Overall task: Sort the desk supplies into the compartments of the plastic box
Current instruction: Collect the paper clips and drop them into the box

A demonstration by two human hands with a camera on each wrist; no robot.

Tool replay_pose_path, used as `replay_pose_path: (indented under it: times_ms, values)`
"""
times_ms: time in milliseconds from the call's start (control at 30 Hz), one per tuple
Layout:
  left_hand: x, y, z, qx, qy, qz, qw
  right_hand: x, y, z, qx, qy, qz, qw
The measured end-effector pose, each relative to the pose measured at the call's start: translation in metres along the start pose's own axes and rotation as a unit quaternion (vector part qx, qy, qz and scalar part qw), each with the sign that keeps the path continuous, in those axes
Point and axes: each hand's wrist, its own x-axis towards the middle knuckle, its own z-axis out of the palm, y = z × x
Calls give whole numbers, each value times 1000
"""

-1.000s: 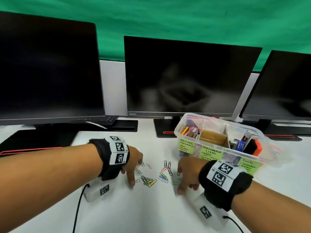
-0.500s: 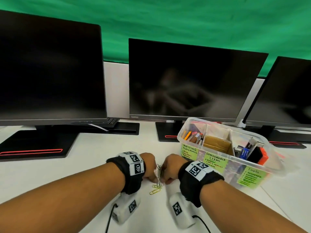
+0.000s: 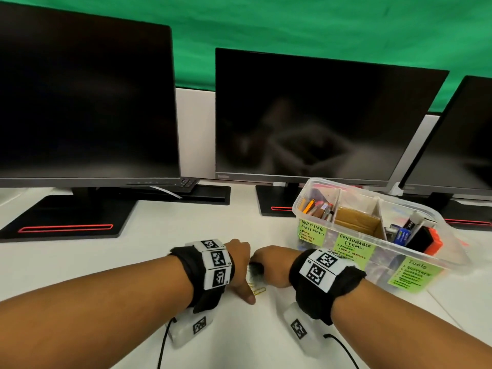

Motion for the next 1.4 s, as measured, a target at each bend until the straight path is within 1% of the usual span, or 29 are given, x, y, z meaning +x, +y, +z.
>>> replay_pose_path:
  times_ms: [100, 167, 233, 267, 333, 433, 567, 667, 800, 933, 1067, 1167, 1333, 1400]
  values:
    - [0, 5, 2, -42, 31, 3, 999, -11, 2, 1, 7, 1, -19, 1000]
    - [0, 7, 0, -39, 40, 5, 998, -18, 7, -2, 19, 21, -20, 999]
    - [0, 8, -2, -35, 41, 5, 999, -25, 13, -6, 41, 59, 11, 997]
    - [0, 8, -4, -39, 37, 4, 999, -27, 15, -8, 52, 65, 35, 996]
    - [0, 7, -6, -54, 18, 0, 998, -29, 17, -9, 60, 42, 69, 995]
    - [-1, 7, -6, -71, -5, -3, 997, -27, 13, -8, 61, 13, 68, 996]
    - [0, 14, -1, -79, 8, -5, 997, -17, 7, -5, 75, 18, 64, 995]
    - [6, 16, -1, -102, 19, -6, 995, -9, 9, -3, 131, 9, 73, 989]
    - [13, 18, 1, -133, 26, -11, 991, -10, 11, -1, 179, 28, 80, 980]
    - [13, 22, 1, -126, 33, -2, 991, -12, 9, 3, 144, 63, 88, 984]
    - [10, 25, -4, -122, 68, 14, 990, -16, 10, -2, 158, 77, 103, 979]
    - [5, 25, -20, -136, 111, 23, 984, -28, 13, -18, 235, 124, 107, 958]
    - [-16, 26, -73, -122, 190, 71, 972, -56, 17, -62, 282, 212, 88, 932]
    - [-23, 32, -98, -115, 212, 88, 966, -67, 23, -83, 270, 216, 87, 934]
